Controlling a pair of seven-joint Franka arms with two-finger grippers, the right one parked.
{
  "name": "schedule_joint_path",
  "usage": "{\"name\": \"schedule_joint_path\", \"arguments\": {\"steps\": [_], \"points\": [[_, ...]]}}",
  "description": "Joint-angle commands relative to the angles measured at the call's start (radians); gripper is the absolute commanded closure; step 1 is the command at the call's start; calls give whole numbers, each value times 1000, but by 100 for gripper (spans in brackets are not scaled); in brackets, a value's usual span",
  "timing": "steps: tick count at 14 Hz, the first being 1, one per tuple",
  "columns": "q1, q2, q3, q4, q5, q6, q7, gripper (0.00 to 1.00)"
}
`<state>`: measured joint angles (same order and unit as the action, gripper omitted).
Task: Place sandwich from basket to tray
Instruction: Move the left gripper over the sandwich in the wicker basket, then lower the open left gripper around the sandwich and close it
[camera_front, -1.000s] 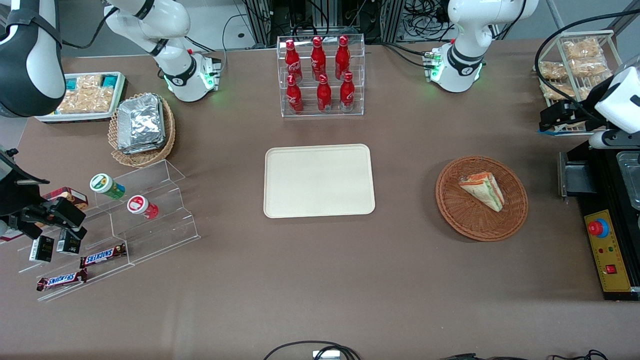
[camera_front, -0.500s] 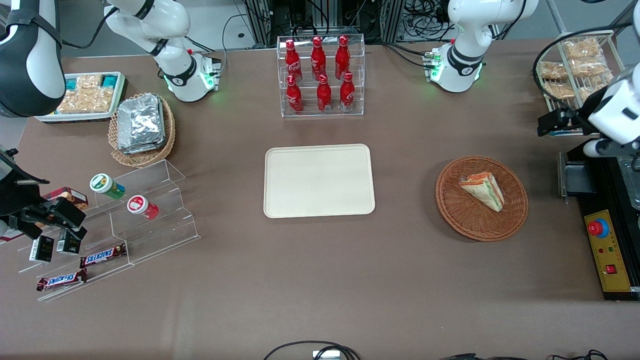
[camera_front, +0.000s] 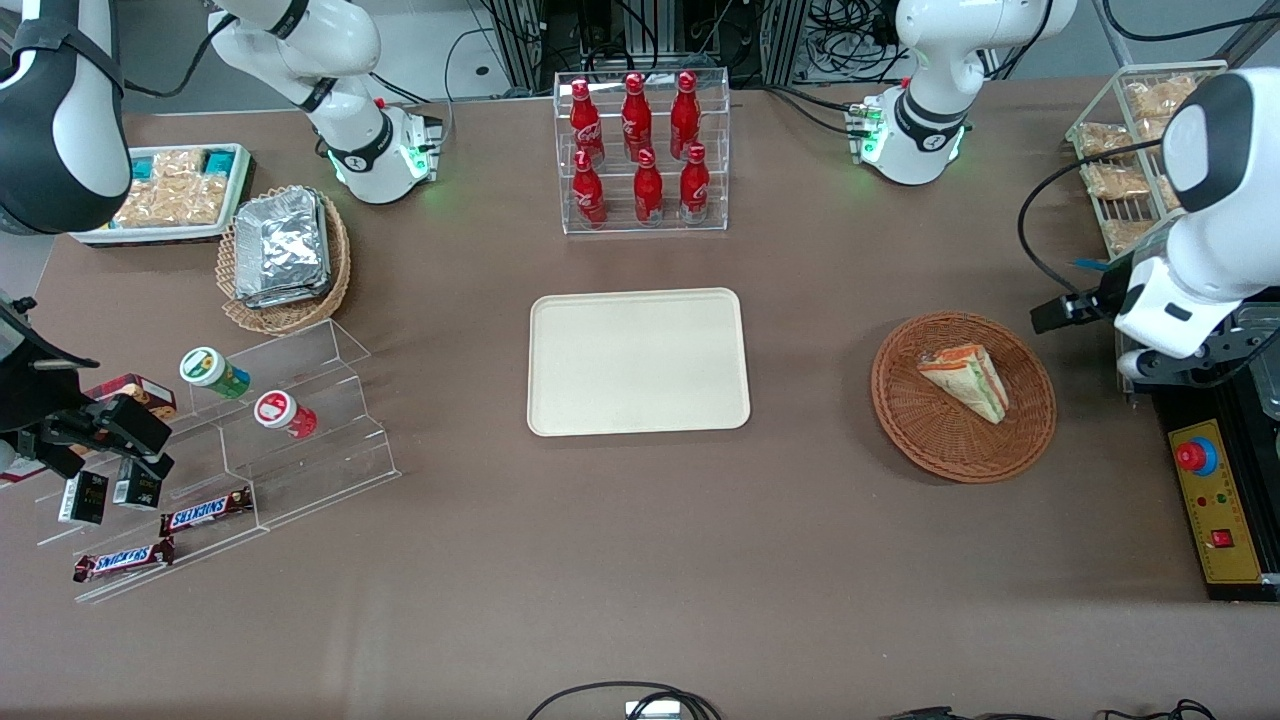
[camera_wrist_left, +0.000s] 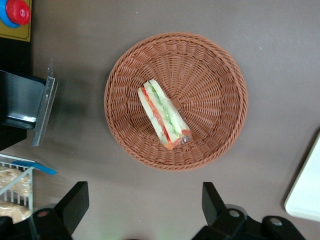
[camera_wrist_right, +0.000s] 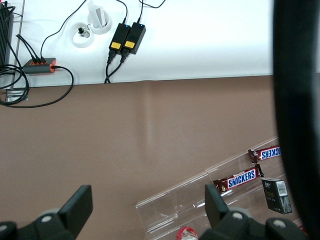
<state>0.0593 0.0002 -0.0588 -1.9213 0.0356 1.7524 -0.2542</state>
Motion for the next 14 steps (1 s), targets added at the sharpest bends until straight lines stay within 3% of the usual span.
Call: {"name": "schedule_joint_path", "arguments": {"steps": [1,5,14], "points": [[2,-26,-1,-111,12,111,-85,0],[2,-26,-1,-281,12,339,-229,0],[1,29,-1,-455,12,648,-422,0]]}}
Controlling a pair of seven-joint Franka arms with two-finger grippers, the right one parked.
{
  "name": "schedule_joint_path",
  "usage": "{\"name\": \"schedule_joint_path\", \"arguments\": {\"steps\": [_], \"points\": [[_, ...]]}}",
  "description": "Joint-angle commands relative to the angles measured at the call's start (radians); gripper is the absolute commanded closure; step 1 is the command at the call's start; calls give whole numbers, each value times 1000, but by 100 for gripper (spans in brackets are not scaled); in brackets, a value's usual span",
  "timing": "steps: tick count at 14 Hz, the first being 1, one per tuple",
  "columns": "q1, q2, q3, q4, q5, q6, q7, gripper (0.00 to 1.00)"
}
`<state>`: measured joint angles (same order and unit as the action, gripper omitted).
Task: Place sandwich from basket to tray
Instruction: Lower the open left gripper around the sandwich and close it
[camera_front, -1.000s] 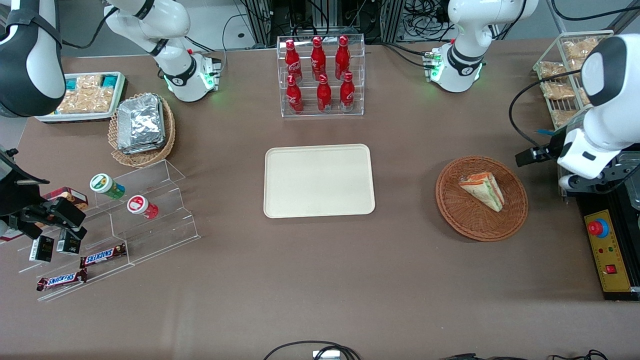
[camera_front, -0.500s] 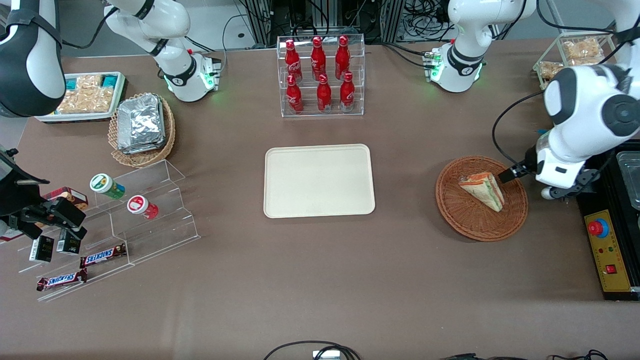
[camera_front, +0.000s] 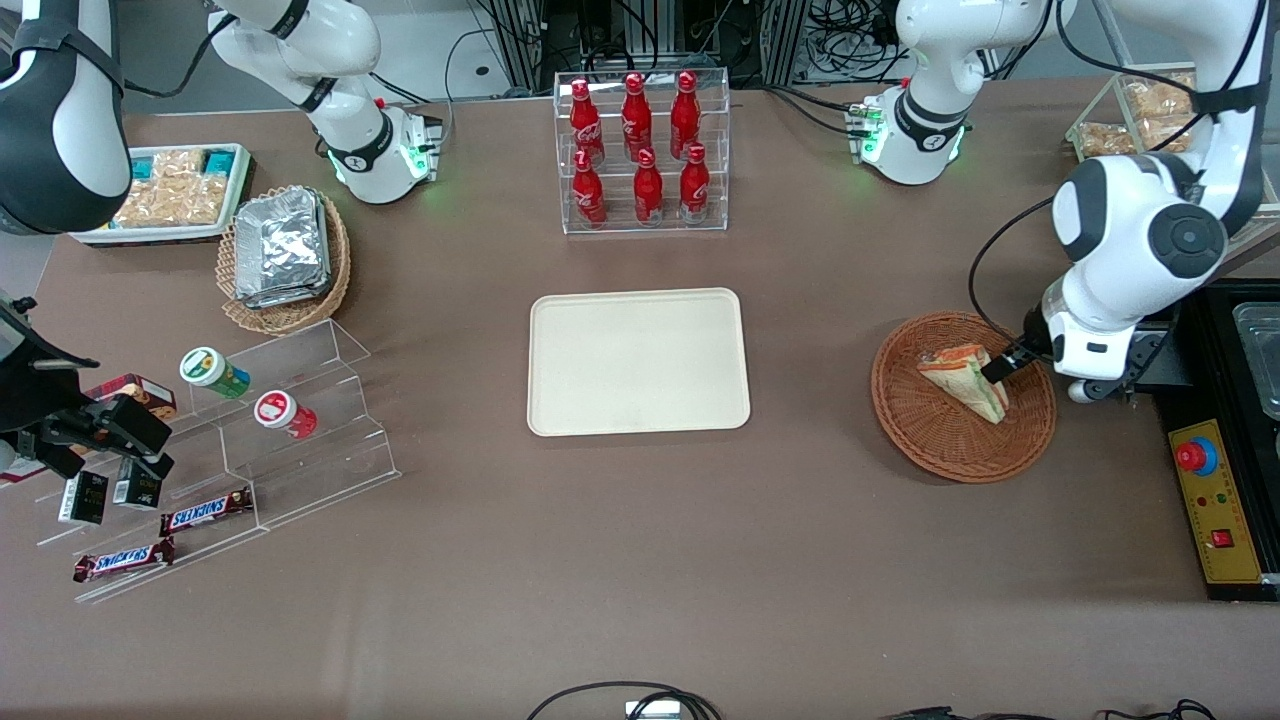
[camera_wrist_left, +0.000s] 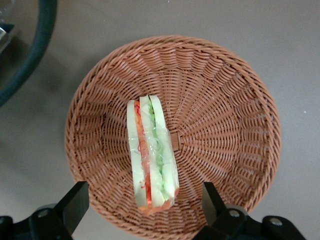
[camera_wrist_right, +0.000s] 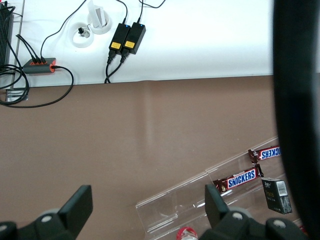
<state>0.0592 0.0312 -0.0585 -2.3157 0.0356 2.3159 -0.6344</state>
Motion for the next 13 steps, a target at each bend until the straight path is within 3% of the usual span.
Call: {"name": "schedule_joint_path", "arguments": {"steps": [1,13], "points": [[2,10,-1,-77,12,118,-57,0],[1,134,-1,-146,10,319,-139,0]]}}
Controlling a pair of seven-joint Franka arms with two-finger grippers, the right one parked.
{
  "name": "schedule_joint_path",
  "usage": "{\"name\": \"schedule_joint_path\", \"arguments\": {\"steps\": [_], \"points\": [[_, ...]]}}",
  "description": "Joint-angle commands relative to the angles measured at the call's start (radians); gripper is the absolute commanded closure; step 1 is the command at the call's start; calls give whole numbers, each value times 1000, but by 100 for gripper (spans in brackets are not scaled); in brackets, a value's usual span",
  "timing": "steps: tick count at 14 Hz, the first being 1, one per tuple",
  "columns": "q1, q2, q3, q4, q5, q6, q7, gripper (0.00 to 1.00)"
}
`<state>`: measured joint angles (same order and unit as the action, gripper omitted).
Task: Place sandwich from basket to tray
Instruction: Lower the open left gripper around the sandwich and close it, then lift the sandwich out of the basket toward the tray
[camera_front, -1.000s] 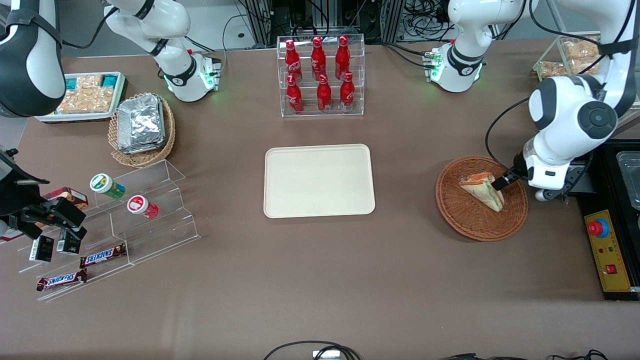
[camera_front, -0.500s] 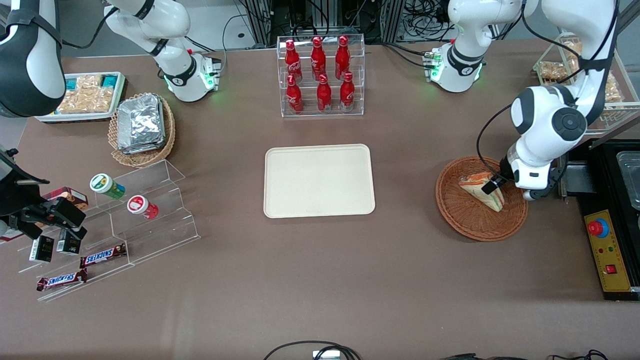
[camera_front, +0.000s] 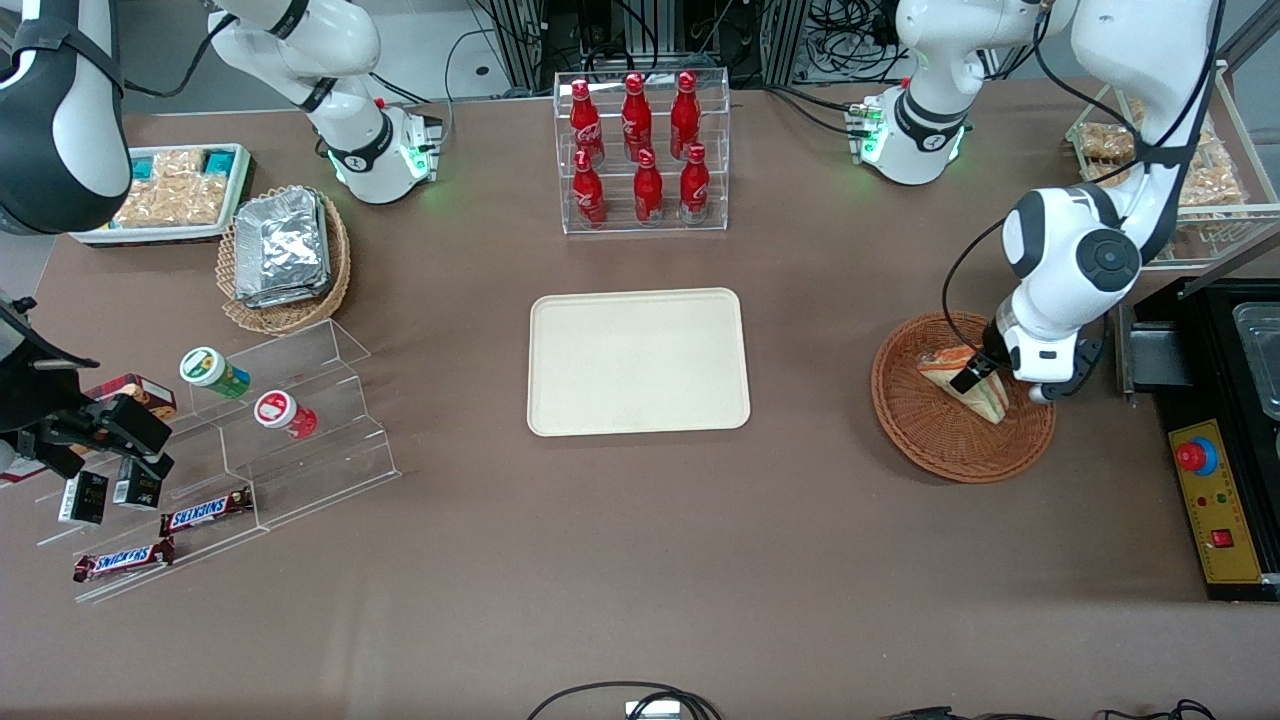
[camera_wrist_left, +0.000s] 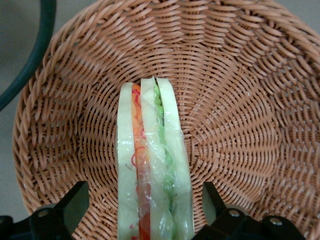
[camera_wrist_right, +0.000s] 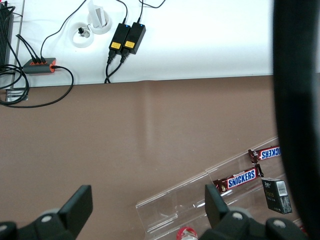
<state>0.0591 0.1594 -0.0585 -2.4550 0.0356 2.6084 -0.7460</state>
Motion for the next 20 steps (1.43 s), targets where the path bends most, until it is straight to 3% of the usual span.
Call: {"name": "schedule_joint_path", "arguments": {"steps": [1,2,3,4,10,13,18,20], "points": [[1,9,-1,-7,10,27,-27,12],[1,11,-1,-7,10,27,-39,56],[1,12,-1,-6,10,27,-52,93],[1,11,-1,-6,10,27,-52,100],[1,-84,-1,22,13,-93,-14,100],[2,-136,-1,62,12,-166,83,100],[-10,-153,-12,261,38,-497,388,100],[-31,-162,-50,287,41,-524,444,100]]}}
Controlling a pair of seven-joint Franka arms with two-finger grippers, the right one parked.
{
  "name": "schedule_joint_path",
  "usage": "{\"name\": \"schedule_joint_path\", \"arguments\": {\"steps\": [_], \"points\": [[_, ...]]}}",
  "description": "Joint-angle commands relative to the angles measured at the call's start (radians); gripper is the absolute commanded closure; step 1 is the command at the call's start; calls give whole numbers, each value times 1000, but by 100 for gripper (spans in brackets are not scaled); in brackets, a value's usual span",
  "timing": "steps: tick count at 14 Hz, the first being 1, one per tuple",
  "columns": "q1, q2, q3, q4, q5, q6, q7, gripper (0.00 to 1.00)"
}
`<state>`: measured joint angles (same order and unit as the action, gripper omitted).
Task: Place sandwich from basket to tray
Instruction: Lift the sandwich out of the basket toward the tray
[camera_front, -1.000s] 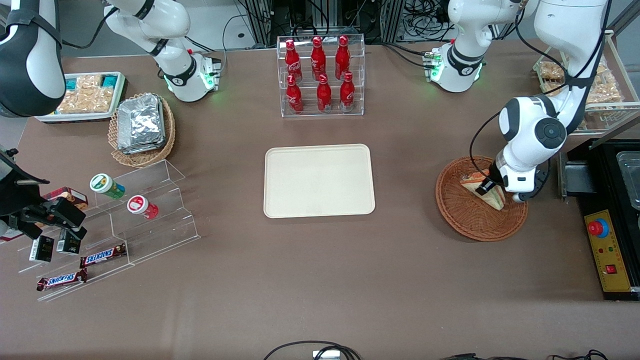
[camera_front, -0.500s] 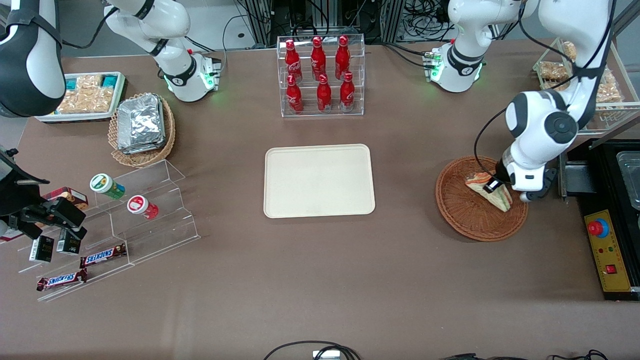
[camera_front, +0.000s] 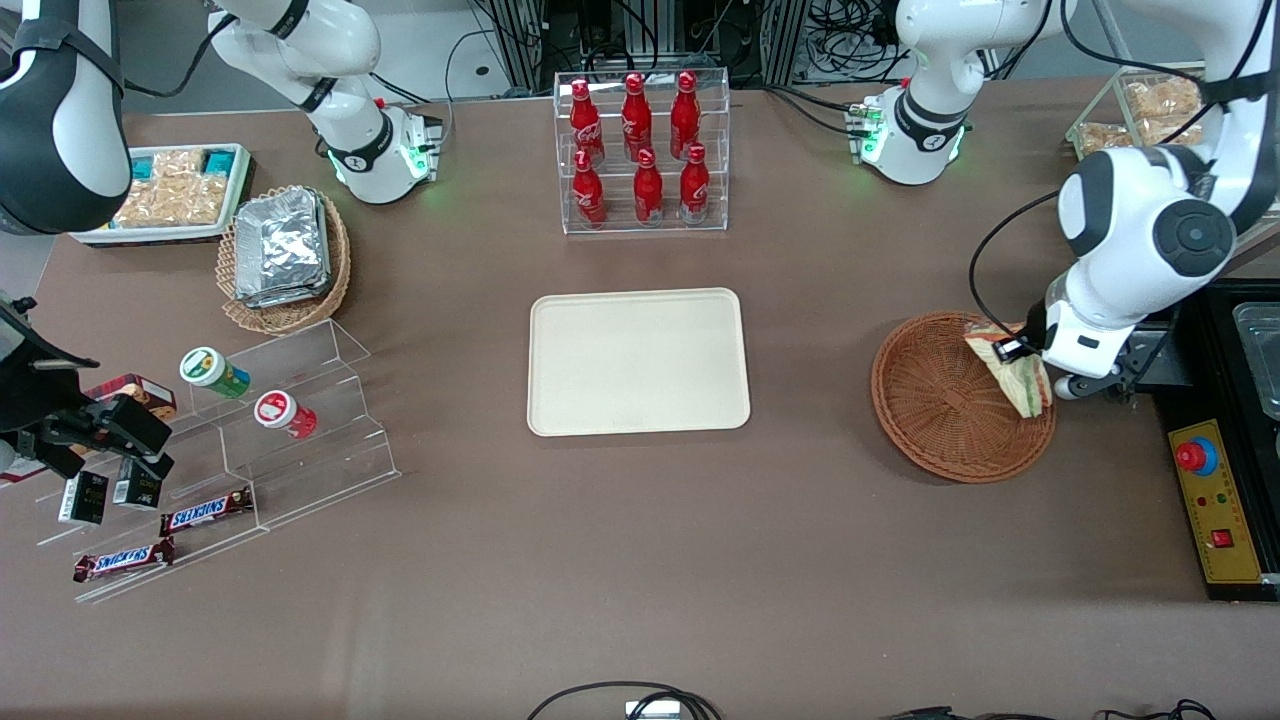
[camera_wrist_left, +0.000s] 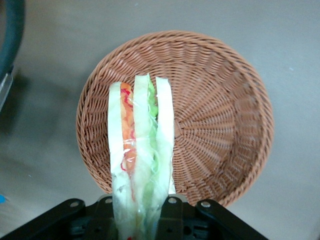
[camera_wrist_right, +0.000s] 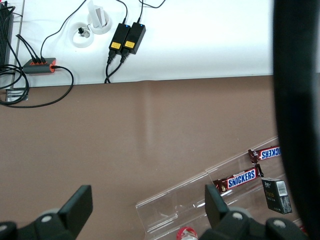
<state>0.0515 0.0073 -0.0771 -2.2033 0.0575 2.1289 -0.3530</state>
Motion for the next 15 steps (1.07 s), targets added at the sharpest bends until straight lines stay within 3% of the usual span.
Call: {"name": "schedule_joint_path", "arguments": {"steps": [1,8,15], "points": [[-27,-13,-59,45,30,-44,57,100],[-27,7,-328,125,48,-73,51,100],[-31,112,-556,145,53,-61,-156,100]]}}
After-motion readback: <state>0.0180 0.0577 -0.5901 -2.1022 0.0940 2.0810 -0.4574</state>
